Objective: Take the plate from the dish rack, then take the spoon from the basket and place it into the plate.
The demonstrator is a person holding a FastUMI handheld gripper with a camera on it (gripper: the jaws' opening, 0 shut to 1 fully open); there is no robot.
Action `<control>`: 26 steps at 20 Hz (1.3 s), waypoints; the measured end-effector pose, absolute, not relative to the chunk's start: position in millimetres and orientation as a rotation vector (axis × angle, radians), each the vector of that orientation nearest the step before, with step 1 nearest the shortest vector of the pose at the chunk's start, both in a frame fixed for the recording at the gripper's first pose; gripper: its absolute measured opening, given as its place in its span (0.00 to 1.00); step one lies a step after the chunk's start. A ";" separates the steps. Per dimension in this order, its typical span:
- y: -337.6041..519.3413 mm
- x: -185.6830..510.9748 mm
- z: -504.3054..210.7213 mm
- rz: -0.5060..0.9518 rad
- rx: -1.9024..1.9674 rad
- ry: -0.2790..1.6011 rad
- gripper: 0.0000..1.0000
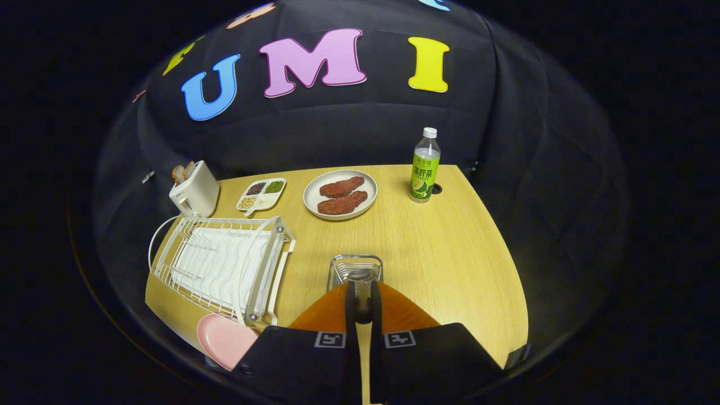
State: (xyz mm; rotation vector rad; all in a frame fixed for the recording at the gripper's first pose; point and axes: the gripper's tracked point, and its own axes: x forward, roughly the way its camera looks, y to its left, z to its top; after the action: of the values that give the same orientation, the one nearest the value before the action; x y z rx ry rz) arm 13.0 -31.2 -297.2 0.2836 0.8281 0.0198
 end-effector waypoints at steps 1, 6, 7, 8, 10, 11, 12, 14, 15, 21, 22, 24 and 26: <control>-31.7 10.6 -289.4 0.021 0.279 0.821 0.10; -34.4 2.9 -235.7 0.026 0.261 0.757 0.10; -31.8 1.6 -223.0 0.038 0.260 0.745 0.10; -28.4 -0.7 -210.5 0.050 0.262 0.731 0.10; -17.2 -6.2 -186.4 0.081 0.268 0.705 0.10; -9.4 -9.1 -176.1 0.101 0.274 0.697 0.10; -0.5 -13.2 -167.3 0.122 0.282 0.690 0.10; 20.9 -22.7 -153.5 0.165 0.304 0.684 0.10; 33.1 -28.8 -148.8 0.191 0.310 0.686 0.10; 114.4 -84.0 -147.0 0.354 0.327 0.739 0.10; 128.2 -92.1 -151.5 0.379 0.329 0.752 0.10; 156.9 -105.1 -166.9 0.432 0.334 0.782 0.10; 184.5 -114.8 -187.6 0.490 0.330 0.812 0.10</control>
State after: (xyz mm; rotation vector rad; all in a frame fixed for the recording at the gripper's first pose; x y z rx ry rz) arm -114.8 184.5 -187.6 0.3299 0.8123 0.4902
